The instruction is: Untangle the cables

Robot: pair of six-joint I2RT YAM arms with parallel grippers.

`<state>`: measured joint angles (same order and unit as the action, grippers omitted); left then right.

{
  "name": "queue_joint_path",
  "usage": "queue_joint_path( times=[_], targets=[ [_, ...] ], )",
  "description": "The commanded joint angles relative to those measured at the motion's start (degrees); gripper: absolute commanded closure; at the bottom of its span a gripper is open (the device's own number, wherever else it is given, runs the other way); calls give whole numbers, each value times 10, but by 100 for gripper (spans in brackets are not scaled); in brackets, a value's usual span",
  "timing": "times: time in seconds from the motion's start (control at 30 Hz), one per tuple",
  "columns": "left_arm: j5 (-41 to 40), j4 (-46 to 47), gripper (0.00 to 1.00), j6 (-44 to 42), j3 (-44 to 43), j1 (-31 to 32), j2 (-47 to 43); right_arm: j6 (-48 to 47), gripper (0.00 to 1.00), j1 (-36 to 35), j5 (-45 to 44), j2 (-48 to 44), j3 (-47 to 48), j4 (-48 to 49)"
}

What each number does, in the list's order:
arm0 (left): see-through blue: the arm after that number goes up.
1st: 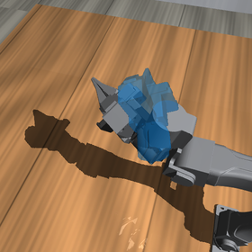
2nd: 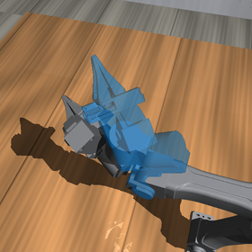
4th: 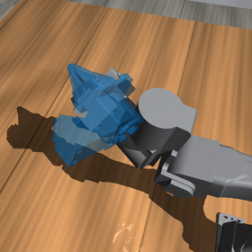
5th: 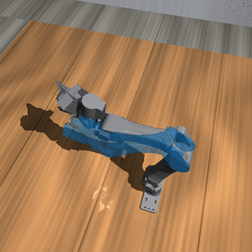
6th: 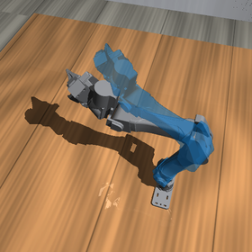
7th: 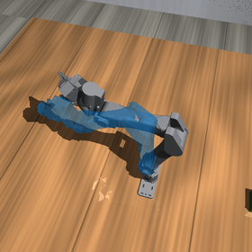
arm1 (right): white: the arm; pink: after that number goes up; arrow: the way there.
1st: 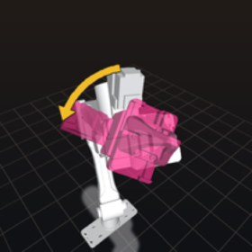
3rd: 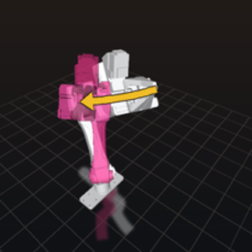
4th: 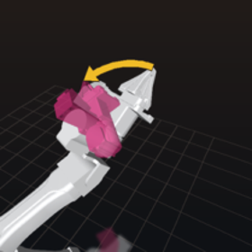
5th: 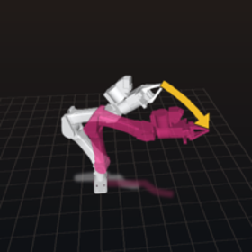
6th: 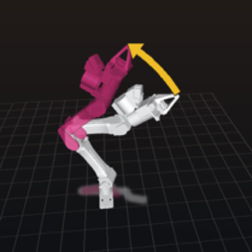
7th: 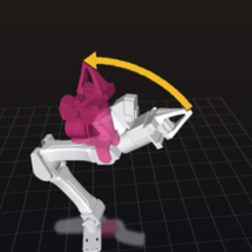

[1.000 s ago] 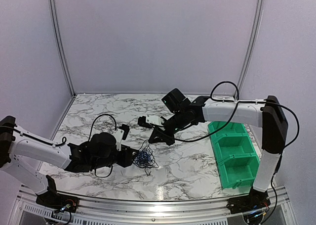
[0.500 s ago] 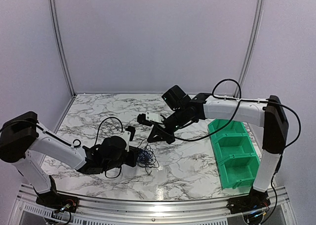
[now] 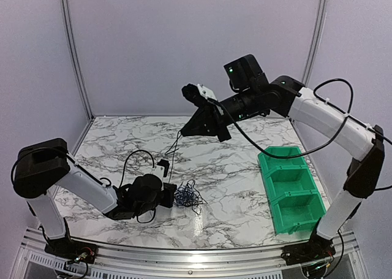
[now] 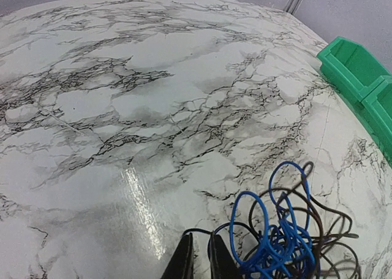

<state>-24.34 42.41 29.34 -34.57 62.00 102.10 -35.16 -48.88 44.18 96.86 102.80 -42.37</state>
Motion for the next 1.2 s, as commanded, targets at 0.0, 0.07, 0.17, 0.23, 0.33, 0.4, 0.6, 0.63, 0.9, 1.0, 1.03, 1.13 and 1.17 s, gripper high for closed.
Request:
queue_joint_path(
  times=[0.0, 0.07, 0.17, 0.23, 0.33, 0.4, 0.6, 0.63, 0.9, 1.0, 1.03, 1.13, 1.17],
  targets=[
    [-17, 3, 89, 0, 4, 3, 13, -2, 100, 20, 54, -46, 57, -14],
    [-18, 3, 90, 1, 7, 3, 13, 7, 100, 46, 79, -52, 83, -12],
    [-21, 3, 90, 1, 10, 3, 14, 22, 100, 84, 111, -59, 116, -9],
    [-24, 3, 90, 3, 12, 2, 16, 28, 100, 108, 125, -65, 134, -9],
    [-28, 3, 91, 8, 16, 2, 20, 40, 100, 139, 139, -80, 156, -7],
    [-29, 3, 92, 11, 16, 2, 23, 46, 100, 155, 143, -92, 161, -4],
    [-31, 3, 100, 17, 18, 2, 30, 63, 100, 195, 147, -123, 158, 6],
    [-31, 3, 100, 16, 19, 2, 30, 64, 100, 201, 149, -128, 157, 7],
    [-38, 3, 100, 13, 28, 2, 28, 94, 100, 251, 181, -151, 182, 22],
    [-41, 3, 100, 14, 32, 2, 27, 101, 100, 271, 187, -159, 190, 24],
    [-42, 3, 100, 16, 35, 2, 27, 103, 100, 276, 189, -162, 192, 24],
    [-43, 3, 100, 21, 38, 2, 29, 110, 100, 294, 196, -170, 196, 27],
    [-43, 3, 99, 22, 39, 2, 30, 112, 100, 300, 199, -173, 199, 29]
  ],
)
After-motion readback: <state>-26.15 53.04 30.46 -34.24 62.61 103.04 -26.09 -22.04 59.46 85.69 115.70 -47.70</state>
